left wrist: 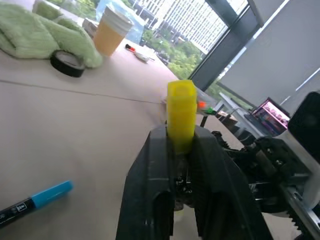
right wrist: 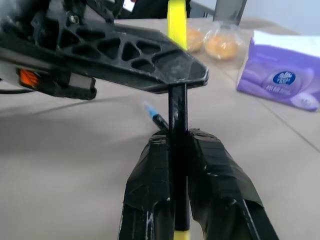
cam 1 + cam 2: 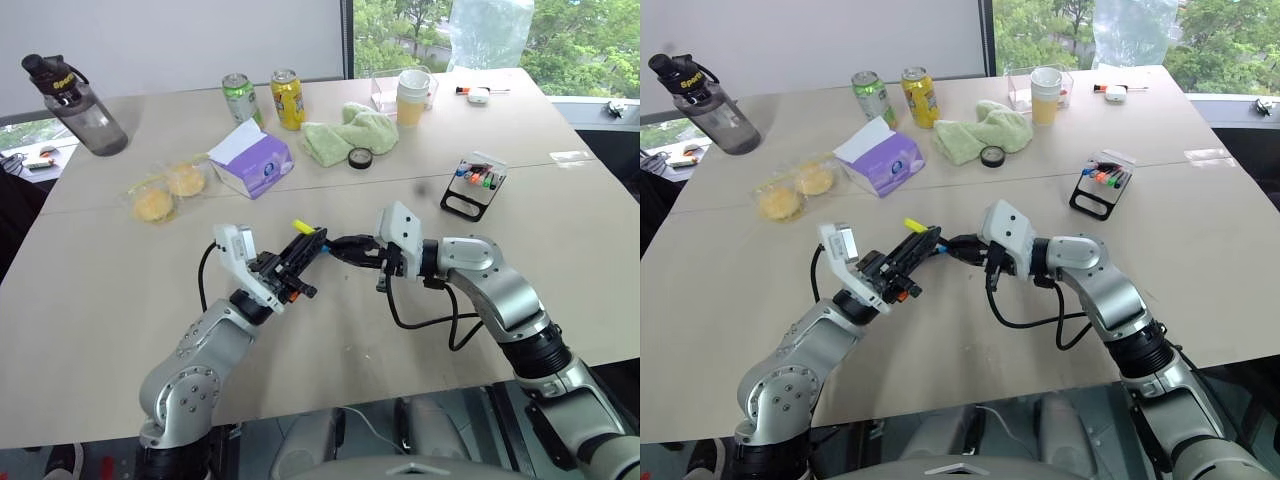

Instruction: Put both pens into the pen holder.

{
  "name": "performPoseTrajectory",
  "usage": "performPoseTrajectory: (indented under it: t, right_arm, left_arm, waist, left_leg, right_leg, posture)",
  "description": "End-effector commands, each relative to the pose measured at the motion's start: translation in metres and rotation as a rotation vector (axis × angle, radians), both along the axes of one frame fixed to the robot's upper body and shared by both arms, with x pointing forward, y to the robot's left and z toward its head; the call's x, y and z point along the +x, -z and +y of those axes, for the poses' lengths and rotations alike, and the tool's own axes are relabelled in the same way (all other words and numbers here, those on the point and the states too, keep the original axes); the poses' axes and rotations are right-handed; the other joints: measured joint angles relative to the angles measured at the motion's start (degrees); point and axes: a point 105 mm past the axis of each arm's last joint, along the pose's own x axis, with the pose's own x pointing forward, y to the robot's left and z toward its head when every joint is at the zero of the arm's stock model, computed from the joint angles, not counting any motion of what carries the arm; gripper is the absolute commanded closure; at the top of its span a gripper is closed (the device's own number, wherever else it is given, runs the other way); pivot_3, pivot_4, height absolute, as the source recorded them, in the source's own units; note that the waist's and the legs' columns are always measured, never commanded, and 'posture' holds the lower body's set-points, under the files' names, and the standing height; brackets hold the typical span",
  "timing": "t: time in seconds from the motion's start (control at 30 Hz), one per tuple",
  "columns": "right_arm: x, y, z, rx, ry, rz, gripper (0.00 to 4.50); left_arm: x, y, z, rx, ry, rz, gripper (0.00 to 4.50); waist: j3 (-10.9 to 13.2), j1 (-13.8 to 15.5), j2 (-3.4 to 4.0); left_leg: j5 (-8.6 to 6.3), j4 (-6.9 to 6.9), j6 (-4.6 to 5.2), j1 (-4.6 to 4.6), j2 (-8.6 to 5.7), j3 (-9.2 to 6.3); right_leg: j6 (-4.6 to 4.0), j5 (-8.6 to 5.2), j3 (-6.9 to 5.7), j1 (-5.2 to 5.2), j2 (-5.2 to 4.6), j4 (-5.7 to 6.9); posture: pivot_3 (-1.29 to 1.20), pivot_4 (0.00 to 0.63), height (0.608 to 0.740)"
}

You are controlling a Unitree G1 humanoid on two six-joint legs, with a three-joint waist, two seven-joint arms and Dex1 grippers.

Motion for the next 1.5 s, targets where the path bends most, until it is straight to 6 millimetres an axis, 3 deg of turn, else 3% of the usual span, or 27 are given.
performPoseTrajectory:
  t: [0.03, 0.13, 0.23, 0.5, 0.63, 0.73, 0.9, 1.07, 1.13, 1.17, 1.27, 1.33, 1.37, 1.4, 1.5]
  right_arm:
    - [-0.012, -0.02, 0.005, 0.03, -0.065, -0.053, 3.74]
    - [-0.013, -0.015, 0.001, -0.011, -0.064, -0.033, 2.74]
    - [-0.004, -0.004, -0.007, -0.136, -0.006, -0.017, 1.42]
    - [0.01, -0.005, -0.004, -0.319, 0.015, 0.128, 1.42]
    - [0.001, -0.002, -0.003, -0.393, -0.02, 0.196, 1.42]
    - [-0.003, -0.004, -0.002, -0.399, -0.022, 0.229, 2.29]
    - [-0.005, -0.008, -0.003, -0.373, -0.008, 0.267, 4.48]
    - [-0.006, -0.011, -0.001, -0.344, -0.006, 0.272, 4.48]
    - [-0.005, -0.013, 0.002, -0.327, -0.007, 0.225, 4.5]
    - [-0.004, -0.013, 0.002, -0.322, -0.001, 0.21, 4.5]
    - [0.002, -0.014, -0.001, -0.296, 0.042, 0.178, 4.5]
    - [0.011, -0.02, -0.005, -0.248, 0.094, 0.114, 4.5]
    - [0.021, -0.029, -0.011, -0.197, 0.143, 0.003, 4.5]
    - [0.029, -0.037, -0.018, -0.158, 0.178, -0.111, 4.5]
    - [0.048, -0.056, -0.049, -0.052, 0.344, -0.237, 4.5]
  left_arm:
    - [-0.002, -0.002, -0.01, 0.09, 0.036, -0.039, 4.5]
    - [-0.002, -0.002, -0.012, 0.178, 0.071, -0.074, 4.5]
    - [-0.001, -0.002, -0.011, 0.279, 0.128, -0.112, 4.5]
    - [-0.001, -0.001, -0.015, 0.466, 0.345, -0.172, 4.5]
    - [0.003, -0.004, -0.019, 0.478, 0.39, -0.198, 4.5]
    - [0.003, -0.003, -0.021, 0.482, 0.406, -0.201, 4.5]
    - [0.004, 0.0, -0.023, 0.483, 0.409, -0.209, 4.5]
    - [0.009, 0.0, -0.023, 0.468, 0.374, -0.219, 4.5]
    - [0.008, -0.001, -0.022, 0.459, 0.368, -0.216, 3.52]
    - [0.011, -0.003, -0.021, 0.455, 0.34, -0.222, 3.31]
    - [0.012, -0.017, -0.017, 0.365, 0.291, -0.243, 1.97]
    - [0.005, -0.029, -0.015, 0.283, 0.297, -0.254, 1.97]
    - [0.002, -0.031, -0.013, 0.263, 0.291, -0.254, 1.97]
    - [0.001, -0.031, -0.01, 0.262, 0.277, -0.246, 1.97]
    - [-0.001, -0.021, -0.002, 0.318, 0.234, -0.215, 1.97]
  waist:
    - [0.0, 0.02, 0.0]
    - [0.0, -0.04, 0.0]
    - [0.0, 0.03, 0.01]
    - [0.02, -0.1, 0.03]
    - [0.02, 0.0, 0.03]
    - [0.02, -0.02, 0.03]
    - [0.02, -0.01, 0.03]
    - [0.02, -0.01, 0.03]
    - [0.02, -0.02, 0.03]
    - [0.02, -0.1, 0.03]
    - [0.02, -0.11, 0.03]
    - [0.02, -0.09, 0.03]
    - [0.02, -0.09, 0.02]
    - [0.02, -0.08, 0.03]
    - [0.02, -0.02, 0.03]
  left_leg:
    - [0.0, 0.0, 0.0, 0.0, 0.0, -0.01]
    - [0.0, 0.0, 0.0, 0.0, 0.0, 0.0]
    - [0.0, 0.0, 0.0, -0.02, 0.0, -0.03]
    - [0.01, -0.04, -0.01, -0.04, 0.0, -0.05]
    - [0.01, 0.06, -0.01, -0.38, -0.04, -0.17]
    - [0.01, 0.29, -0.01, -0.67, -0.06, -0.36]
    - [0.01, 0.34, -0.01, -0.66, -0.07, -0.36]
    - [0.01, 0.39, -0.01, -0.66, -0.08, -0.37]
    - [0.01, 0.39, -0.01, -0.67, -0.08, -0.37]
    - [0.01, 0.39, -0.01, -0.67, -0.08, -0.38]
    - [0.01, 0.39, -0.01, -0.67, -0.08, -0.37]
    - [0.01, 0.4, -0.01, -0.68, -0.08, -0.38]
    - [0.01, 0.41, -0.01, -0.69, -0.08, -0.38]
    - [0.01, 0.41, -0.01, -0.71, -0.08, -0.38]
    - [0.01, 0.41, -0.01, -0.68, -0.09, -0.34]
  right_leg:
    - [0.0, 0.0, 0.0, 0.0, 0.0, 0.0]
    - [0.0, 0.0, 0.01, 0.0, 0.0, 0.0]
    - [0.0, 0.0, -0.03, -0.01, 0.0, 0.0]
    - [-0.02, 0.01, -0.04, -0.04, -0.01, -0.03]
    - [-0.02, 0.01, -0.15, -0.24, -0.06, -0.09]
    - [-0.02, 0.02, -0.21, -0.37, -0.09, -0.08]
    - [-0.02, 0.02, -0.2, -0.37, -0.1, -0.03]
    - [-0.02, 0.02, -0.2, -0.35, -0.1, -0.01]
    - [-0.02, 0.02, -0.2, -0.35, -0.09, -0.01]
    - [-0.02, 0.02, -0.2, -0.36, -0.09, -0.01]
    - [-0.02, 0.02, -0.21, -0.37, -0.09, 0.01]
    - [-0.01, 0.02, -0.2, -0.37, -0.09, 0.0]
    - [-0.01, 0.02, -0.2, -0.37, -0.1, 0.01]
    - [-0.01, 0.03, -0.2, -0.39, -0.1, 0.0]
    - [-0.01, 0.03, -0.21, -0.38, -0.09, 0.02]
  posture:
    - [0.0, 0.15, 0.74]
    - [0.0, 0.15, 0.74]
    - [0.0, 0.15, 0.74]
    - [0.0, 0.15, 0.74]
    - [0.0, 0.15, 0.74]
    - [0.0, 0.15, 0.74]
    - [0.0, 0.15, 0.74]
    - [0.0, 0.15, 0.74]
    - [0.0, 0.15, 0.74]
    - [0.0, 0.15, 0.74]
    - [0.0, 0.15, 0.74]
    - [0.0, 0.15, 0.74]
    - [0.0, 0.15, 0.74]
    - [0.0, 0.15, 0.74]
    - [0.0, 0.15, 0.74]
